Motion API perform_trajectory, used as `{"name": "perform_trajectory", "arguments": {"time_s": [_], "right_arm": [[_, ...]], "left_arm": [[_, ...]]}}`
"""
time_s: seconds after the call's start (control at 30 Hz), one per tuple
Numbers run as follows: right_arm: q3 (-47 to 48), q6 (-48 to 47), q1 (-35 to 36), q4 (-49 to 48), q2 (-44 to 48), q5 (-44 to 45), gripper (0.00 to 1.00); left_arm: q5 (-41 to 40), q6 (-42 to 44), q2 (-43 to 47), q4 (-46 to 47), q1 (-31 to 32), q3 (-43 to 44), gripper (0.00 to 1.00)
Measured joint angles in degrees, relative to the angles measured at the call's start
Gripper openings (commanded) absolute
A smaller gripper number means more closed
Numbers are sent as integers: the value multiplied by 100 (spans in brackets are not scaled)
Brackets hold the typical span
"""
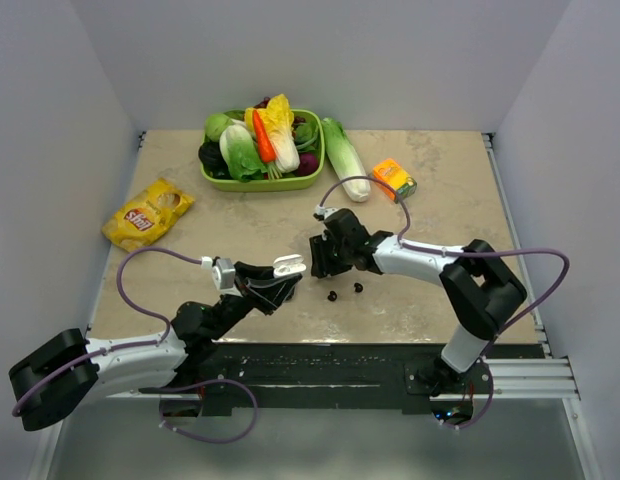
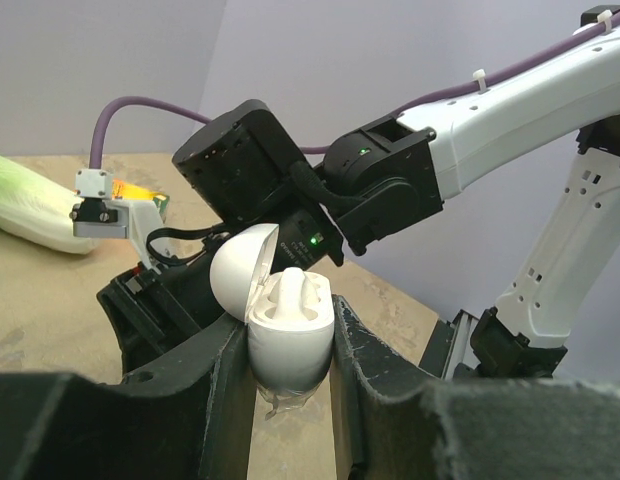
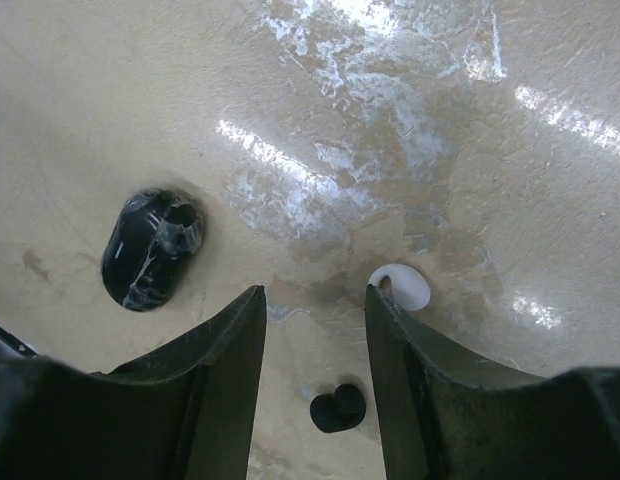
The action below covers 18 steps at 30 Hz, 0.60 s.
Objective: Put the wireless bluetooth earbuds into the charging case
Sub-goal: Pick up the earbud from the center of the board.
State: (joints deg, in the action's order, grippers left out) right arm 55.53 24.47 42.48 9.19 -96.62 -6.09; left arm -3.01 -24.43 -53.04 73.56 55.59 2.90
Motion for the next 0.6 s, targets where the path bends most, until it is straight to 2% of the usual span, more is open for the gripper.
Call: {"name": "perform_trajectory", "arguments": {"time_s": [0.6], "right_arm": [[-107,28,26,-267,-212,275,47]], "left_arm": [[-20,2,219,2,2,0,0]]}}
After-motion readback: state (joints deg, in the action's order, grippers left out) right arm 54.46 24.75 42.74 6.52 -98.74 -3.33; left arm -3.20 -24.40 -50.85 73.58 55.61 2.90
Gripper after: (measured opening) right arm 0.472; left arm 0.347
